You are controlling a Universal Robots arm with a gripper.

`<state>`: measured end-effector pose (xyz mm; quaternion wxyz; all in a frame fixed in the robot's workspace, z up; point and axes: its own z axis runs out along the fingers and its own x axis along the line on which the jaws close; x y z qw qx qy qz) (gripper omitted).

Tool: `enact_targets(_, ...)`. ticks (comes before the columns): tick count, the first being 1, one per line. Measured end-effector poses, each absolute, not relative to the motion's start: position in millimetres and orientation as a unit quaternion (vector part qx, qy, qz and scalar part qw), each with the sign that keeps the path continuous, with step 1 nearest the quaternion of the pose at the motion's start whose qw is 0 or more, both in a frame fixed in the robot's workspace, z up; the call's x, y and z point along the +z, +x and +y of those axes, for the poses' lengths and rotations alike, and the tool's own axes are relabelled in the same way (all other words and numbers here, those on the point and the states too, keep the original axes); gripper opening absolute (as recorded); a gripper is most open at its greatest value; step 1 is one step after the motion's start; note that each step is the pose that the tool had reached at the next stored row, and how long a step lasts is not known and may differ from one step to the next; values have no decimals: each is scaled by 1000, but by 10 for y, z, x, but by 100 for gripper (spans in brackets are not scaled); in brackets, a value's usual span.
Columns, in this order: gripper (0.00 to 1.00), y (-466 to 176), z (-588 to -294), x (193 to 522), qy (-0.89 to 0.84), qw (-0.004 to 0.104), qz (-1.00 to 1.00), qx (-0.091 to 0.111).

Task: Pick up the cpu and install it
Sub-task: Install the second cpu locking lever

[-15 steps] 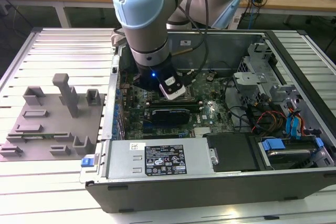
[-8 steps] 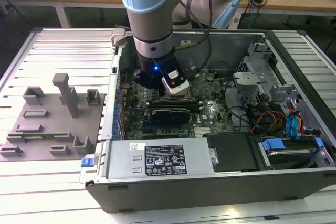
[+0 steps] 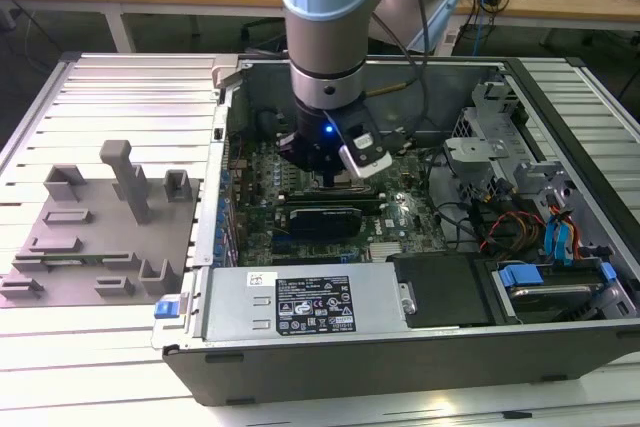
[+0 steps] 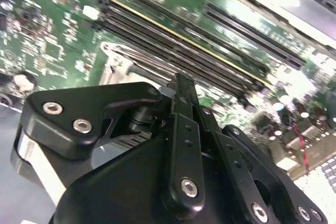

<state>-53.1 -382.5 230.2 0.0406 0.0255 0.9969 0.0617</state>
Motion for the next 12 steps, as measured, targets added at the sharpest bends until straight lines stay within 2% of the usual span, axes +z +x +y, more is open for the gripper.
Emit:
enact_targets(5, 11, -448, -3691, 2302, 25, 36, 998, 41)
enact_targets(12, 11, -444, -3493, 2302, 25, 36, 998, 40)
